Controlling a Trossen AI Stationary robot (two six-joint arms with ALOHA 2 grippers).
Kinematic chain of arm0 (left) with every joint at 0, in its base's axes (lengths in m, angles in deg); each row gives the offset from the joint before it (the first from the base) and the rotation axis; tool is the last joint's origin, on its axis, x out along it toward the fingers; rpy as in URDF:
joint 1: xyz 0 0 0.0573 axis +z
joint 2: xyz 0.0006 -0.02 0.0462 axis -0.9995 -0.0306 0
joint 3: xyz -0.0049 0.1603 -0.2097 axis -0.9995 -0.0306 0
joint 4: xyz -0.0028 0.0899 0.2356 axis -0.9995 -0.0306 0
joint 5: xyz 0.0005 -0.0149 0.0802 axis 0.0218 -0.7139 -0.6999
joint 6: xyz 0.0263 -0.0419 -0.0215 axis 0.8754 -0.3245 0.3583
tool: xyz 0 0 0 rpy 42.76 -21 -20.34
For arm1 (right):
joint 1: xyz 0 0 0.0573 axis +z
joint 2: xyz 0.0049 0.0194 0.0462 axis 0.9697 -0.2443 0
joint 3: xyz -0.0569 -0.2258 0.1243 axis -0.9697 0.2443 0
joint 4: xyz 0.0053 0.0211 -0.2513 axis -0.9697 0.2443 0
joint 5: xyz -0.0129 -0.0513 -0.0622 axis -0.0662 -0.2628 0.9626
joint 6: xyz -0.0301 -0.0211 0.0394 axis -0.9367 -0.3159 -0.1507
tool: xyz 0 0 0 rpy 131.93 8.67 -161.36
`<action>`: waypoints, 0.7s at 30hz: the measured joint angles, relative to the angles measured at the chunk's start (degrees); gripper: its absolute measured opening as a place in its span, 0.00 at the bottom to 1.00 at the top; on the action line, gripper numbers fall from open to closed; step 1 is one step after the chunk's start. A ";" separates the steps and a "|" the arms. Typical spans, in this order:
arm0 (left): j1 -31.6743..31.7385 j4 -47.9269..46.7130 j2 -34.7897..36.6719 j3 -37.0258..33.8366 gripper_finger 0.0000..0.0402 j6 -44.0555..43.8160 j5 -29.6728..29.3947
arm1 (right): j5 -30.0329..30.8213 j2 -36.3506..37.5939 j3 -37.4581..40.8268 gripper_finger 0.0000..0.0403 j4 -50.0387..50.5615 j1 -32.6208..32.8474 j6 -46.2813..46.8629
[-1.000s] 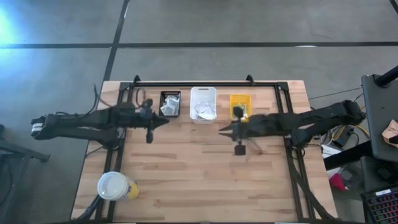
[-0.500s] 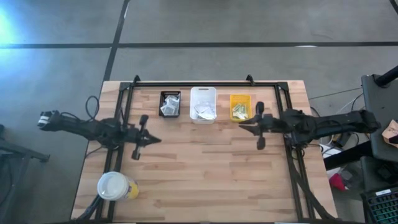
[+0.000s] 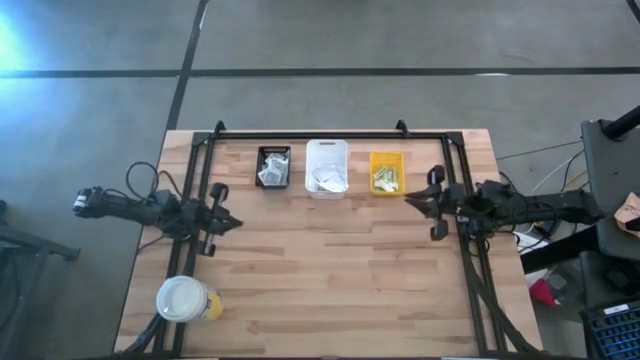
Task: Pick & Place First Aid Supplies
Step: Return to Home Position
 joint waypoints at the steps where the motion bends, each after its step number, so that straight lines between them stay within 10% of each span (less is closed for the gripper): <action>1: 0.00 1.24 0.89 -0.96 0.00 -0.14 -0.01 | 0.18 1.31 0.33 0.11 0.02 0.00 0.04; 21: 0.04 -10.37 4.94 -1.78 0.00 -3.55 -9.46 | 7.67 19.52 9.95 0.11 12.02 0.02 12.82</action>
